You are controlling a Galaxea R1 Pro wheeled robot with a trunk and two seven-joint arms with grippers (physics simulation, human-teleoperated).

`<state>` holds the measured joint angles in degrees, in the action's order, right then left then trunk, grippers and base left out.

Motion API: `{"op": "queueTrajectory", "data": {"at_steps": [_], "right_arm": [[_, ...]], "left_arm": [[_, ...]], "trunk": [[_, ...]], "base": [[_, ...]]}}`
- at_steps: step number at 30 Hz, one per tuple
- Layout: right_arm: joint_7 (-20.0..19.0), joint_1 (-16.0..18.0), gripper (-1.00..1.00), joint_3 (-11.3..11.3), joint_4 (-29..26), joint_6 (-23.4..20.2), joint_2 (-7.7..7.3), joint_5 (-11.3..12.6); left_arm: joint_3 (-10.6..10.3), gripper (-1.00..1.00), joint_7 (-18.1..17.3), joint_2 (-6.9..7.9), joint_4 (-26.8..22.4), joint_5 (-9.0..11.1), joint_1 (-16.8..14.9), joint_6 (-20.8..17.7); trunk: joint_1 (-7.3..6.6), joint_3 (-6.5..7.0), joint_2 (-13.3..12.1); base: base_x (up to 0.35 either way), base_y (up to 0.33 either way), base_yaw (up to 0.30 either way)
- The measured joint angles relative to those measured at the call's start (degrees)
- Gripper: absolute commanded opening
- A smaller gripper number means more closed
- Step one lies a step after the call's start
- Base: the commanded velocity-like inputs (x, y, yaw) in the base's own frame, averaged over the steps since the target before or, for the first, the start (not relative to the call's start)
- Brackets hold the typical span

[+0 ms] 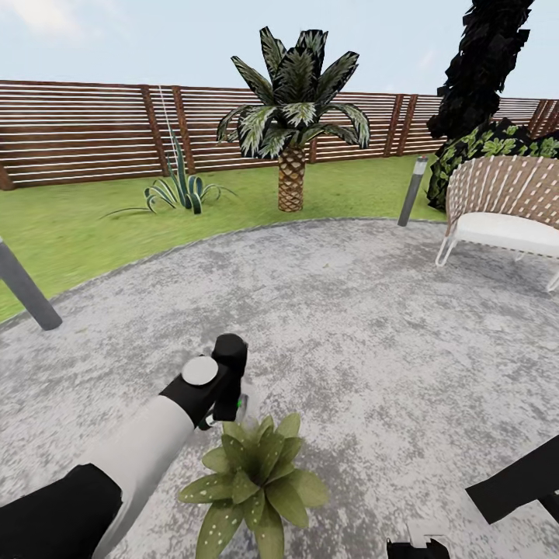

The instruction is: Pick up the pesticide atomizer in the garden and spray insectifuge to fully cover both potted plants in the garden.

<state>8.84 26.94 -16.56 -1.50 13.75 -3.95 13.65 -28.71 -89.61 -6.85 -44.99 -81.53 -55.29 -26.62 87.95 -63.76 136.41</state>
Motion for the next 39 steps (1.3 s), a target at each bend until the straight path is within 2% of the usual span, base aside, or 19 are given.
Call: {"op": "queueTrajectory", "data": {"at_steps": [2,5,7,10,13,15,24,39], "right_arm": [[0.0,0.0,1.0,0.0,0.0,0.0,0.0,0.0],[0.0,0.0,1.0,0.0,0.0,0.0,-0.01,0.0],[0.0,0.0,1.0,0.0,0.0,0.0,0.0,0.0],[0.0,0.0,1.0,0.0,0.0,0.0,0.0,0.0],[0.0,0.0,1.0,0.0,0.0,0.0,0.0,0.0],[0.0,0.0,1.0,0.0,0.0,0.0,0.0,0.0],[0.0,0.0,1.0,0.0,0.0,0.1,-0.13,0.1],[0.0,0.0,1.0,0.0,-0.2,0.1,-0.09,0.2]], "left_arm": [[0.8,-1.0,0.0,0.93,0.0,0.0,-0.3,0.1],[2.4,-1.0,0.0,3.66,0.1,-0.1,-0.4,0.2],[2.8,-1.0,0.0,4.68,0.2,0.0,-0.2,0.1],[2.8,-1.0,0.0,4.34,0.2,-0.1,0.0,0.0],[2.5,-1.0,0.0,2.52,0.1,-0.2,0.0,0.0],[2.4,-1.0,0.0,1.89,-0.2,-0.2,-0.2,-0.1],[2.7,-1.0,0.0,1.67,-0.5,-0.2,-0.6,-0.3],[2.6,-1.0,0.0,1.68,-0.6,-0.1,-0.6,-0.2]], "trunk": [[0.0,0.0,0.0],[0.0,0.0,0.0],[0.0,0.0,0.0],[0.0,0.0,0.0],[0.0,0.0,0.0],[0.0,0.0,0.0],[0.0,0.0,0.0],[0.01,0.1,0.0]], "base": [[0.0,0.0,0.0],[0.0,0.0,0.0],[0.0,0.0,0.0],[0.0,0.0,0.0],[0.0,0.0,0.002],[0.0,0.0,0.135],[0.0,0.0,0.069],[-0.071,-0.26,0.025]]}}
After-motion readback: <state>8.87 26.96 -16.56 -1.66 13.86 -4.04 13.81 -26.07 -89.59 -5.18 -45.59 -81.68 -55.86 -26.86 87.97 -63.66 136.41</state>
